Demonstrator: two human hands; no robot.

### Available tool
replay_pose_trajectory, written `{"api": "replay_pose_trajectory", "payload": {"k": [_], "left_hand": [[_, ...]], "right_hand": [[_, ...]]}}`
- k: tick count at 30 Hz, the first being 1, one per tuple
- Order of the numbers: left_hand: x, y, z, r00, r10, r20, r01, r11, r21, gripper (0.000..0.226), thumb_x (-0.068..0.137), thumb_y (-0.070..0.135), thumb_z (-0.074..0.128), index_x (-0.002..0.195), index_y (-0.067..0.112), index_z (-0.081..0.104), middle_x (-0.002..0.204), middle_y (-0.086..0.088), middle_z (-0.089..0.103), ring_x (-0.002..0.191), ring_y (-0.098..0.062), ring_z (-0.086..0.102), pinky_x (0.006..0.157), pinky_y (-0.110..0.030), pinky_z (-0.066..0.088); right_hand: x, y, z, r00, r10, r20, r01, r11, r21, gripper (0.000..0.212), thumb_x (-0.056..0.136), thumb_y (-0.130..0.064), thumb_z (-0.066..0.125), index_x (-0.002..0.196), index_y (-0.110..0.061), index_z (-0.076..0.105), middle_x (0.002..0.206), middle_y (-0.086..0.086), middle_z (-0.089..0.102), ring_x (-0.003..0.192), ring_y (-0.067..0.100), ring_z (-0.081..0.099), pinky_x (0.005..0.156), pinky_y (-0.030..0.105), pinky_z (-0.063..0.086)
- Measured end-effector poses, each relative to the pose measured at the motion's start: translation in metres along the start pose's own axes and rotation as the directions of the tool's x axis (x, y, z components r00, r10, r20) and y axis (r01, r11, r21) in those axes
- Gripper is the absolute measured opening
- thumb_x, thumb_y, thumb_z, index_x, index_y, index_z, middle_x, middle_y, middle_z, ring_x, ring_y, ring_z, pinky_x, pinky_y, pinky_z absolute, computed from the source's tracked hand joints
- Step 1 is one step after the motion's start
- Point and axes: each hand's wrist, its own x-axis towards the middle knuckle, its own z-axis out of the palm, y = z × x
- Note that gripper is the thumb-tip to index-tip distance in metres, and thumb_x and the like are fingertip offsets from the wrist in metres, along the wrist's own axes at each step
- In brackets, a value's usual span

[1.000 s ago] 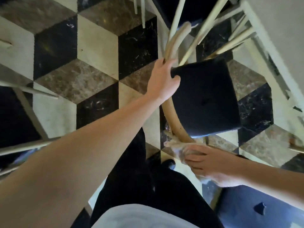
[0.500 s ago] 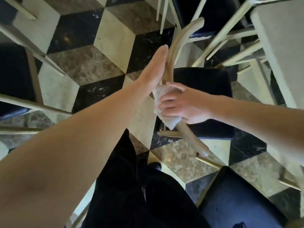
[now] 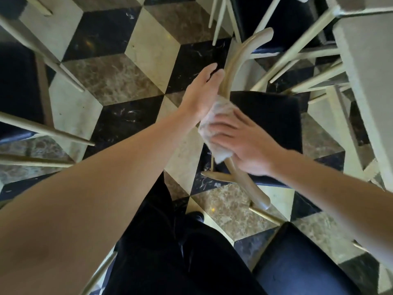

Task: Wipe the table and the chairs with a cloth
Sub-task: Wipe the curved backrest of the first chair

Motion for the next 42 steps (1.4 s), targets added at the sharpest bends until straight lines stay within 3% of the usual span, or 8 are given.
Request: {"api": "replay_pose_trajectory", "payload": {"k": [5,10,15,19,30,33,36,42], "left_hand": [[0.017,0.016,0.026,0.979,0.14,0.146,-0.18,0.931,0.318,0.058,0.099,0.032,0.057,0.154,0.026,0.038,0.16,0.005,0.032,0.117,0.004,0.048,0.073,0.004,0.039],[0.048,0.017,0.038,0.939,0.216,0.266,-0.34,0.689,0.64,0.057,0.098,0.021,0.058,0.152,0.027,0.041,0.169,-0.001,0.011,0.148,-0.022,0.032,0.109,-0.037,0.047],[0.084,0.039,0.065,0.815,0.258,0.518,-0.575,0.256,0.777,0.052,0.096,0.028,0.056,0.148,0.027,0.048,0.168,-0.014,0.018,0.156,-0.033,0.007,0.125,-0.053,0.016],[0.123,0.051,0.076,0.807,0.18,0.563,-0.591,0.241,0.77,0.054,0.096,0.03,0.055,0.149,0.031,0.045,0.169,-0.012,0.015,0.156,-0.034,0.004,0.125,-0.055,0.011],[0.273,0.078,0.096,0.769,-0.049,0.638,-0.563,0.42,0.712,0.042,0.106,0.035,0.044,0.147,0.025,0.047,0.149,-0.005,0.041,0.099,-0.002,0.058,0.069,0.0,0.036],[0.287,0.072,0.11,0.723,-0.013,0.691,-0.641,0.36,0.678,0.041,0.104,0.043,0.042,0.137,0.023,0.057,0.139,-0.002,0.051,0.093,-0.004,0.055,0.071,-0.008,0.035],[0.296,0.064,0.115,0.683,0.082,0.726,-0.715,0.277,0.641,0.038,0.103,0.04,0.04,0.119,0.018,0.067,0.117,0.001,0.062,0.099,-0.01,0.058,0.076,-0.017,0.036],[0.284,0.056,0.115,0.717,0.234,0.657,-0.695,0.314,0.647,0.05,0.093,0.042,0.03,0.091,0.012,0.071,0.09,0.001,0.064,0.083,-0.017,0.059,0.074,-0.028,0.046]], "right_hand": [[-0.094,-0.069,0.042,0.982,0.187,-0.022,-0.168,0.923,0.345,0.066,0.088,-0.017,0.061,0.151,-0.022,0.043,0.16,-0.006,0.037,0.154,0.019,0.015,0.123,0.054,0.017],[-0.148,-0.13,0.055,0.802,0.593,-0.068,-0.469,0.697,0.543,0.063,0.085,-0.017,0.055,0.147,-0.015,0.049,0.158,-0.001,0.041,0.151,0.024,0.029,0.116,0.055,0.032],[-0.148,-0.142,0.046,0.195,0.928,0.316,-0.746,-0.068,0.662,0.063,0.088,-0.022,0.047,0.141,-0.057,0.04,0.124,-0.031,0.06,0.12,0.008,0.058,0.093,0.036,0.051],[-0.113,-0.098,0.056,-0.043,0.802,0.596,-0.595,-0.499,0.63,0.012,0.099,-0.037,0.048,0.106,-0.039,0.057,0.084,-0.013,0.067,0.076,0.01,0.062,0.072,0.039,0.051],[0.071,0.116,0.068,-0.051,0.851,0.522,-0.035,-0.524,0.851,0.042,0.1,-0.04,0.045,0.135,-0.063,0.038,0.106,-0.031,0.062,0.099,-0.002,0.062,0.078,0.017,0.049],[0.123,0.16,0.079,0.081,0.908,0.412,0.069,-0.417,0.906,0.055,0.1,-0.027,0.045,0.145,-0.055,0.03,0.118,-0.041,0.055,0.107,-0.019,0.052,0.081,0.007,0.044],[0.154,0.181,0.089,0.348,0.891,0.292,0.063,-0.333,0.941,0.069,0.097,-0.009,0.051,0.155,-0.034,0.026,0.152,-0.005,0.042,0.142,0.013,0.037,0.115,0.046,0.035],[0.155,0.179,0.106,0.462,0.856,0.231,0.026,-0.273,0.962,0.101,0.07,-0.002,0.055,0.154,-0.039,0.014,0.154,-0.016,0.022,0.145,0.017,0.014,0.112,0.044,0.019]]}}
